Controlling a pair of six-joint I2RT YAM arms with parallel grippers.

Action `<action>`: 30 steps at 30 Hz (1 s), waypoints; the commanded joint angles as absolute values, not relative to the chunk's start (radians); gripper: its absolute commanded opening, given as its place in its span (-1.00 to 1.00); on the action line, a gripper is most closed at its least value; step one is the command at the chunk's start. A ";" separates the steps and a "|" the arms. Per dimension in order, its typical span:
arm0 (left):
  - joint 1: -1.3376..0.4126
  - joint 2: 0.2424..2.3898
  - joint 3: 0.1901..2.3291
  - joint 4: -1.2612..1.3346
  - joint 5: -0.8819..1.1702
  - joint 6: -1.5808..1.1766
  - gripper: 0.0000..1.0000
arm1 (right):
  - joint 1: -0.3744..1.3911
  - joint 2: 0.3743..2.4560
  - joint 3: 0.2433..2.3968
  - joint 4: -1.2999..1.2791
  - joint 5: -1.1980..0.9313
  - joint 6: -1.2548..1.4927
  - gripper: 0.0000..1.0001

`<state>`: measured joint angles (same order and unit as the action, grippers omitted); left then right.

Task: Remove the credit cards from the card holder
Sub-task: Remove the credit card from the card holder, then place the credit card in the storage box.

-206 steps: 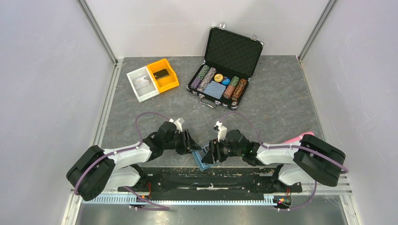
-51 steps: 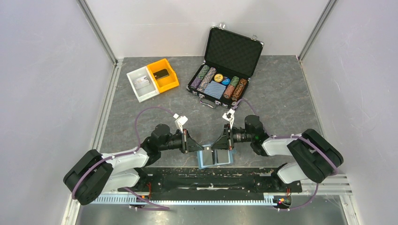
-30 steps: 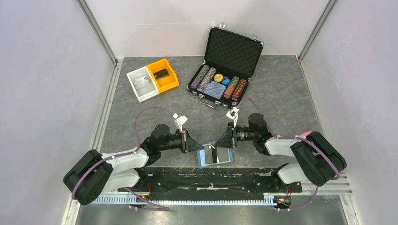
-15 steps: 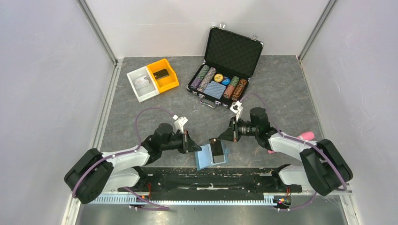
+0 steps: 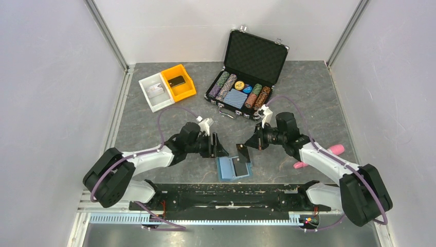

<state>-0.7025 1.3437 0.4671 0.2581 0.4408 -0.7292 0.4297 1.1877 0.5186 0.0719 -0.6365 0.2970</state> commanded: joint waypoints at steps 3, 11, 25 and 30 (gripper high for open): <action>-0.696 1.248 0.629 0.014 0.343 -0.595 0.43 | 0.429 1.127 0.582 0.003 -0.666 0.252 -1.00; -0.696 1.166 0.847 -0.278 0.298 -0.463 0.45 | 0.446 1.122 0.596 0.002 -0.765 0.277 -1.00; -0.701 1.199 0.883 -0.314 0.758 -0.432 0.24 | 0.603 1.085 0.611 0.136 -0.883 0.416 -1.00; -0.703 1.164 0.852 -0.297 0.795 -0.430 0.17 | 0.632 1.084 0.606 0.202 -0.906 0.462 -1.00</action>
<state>-0.7010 1.1931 0.8688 -0.3096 0.6865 -0.4763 0.6132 1.0985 0.5678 0.1001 -0.8665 0.4091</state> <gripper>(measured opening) 0.599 0.005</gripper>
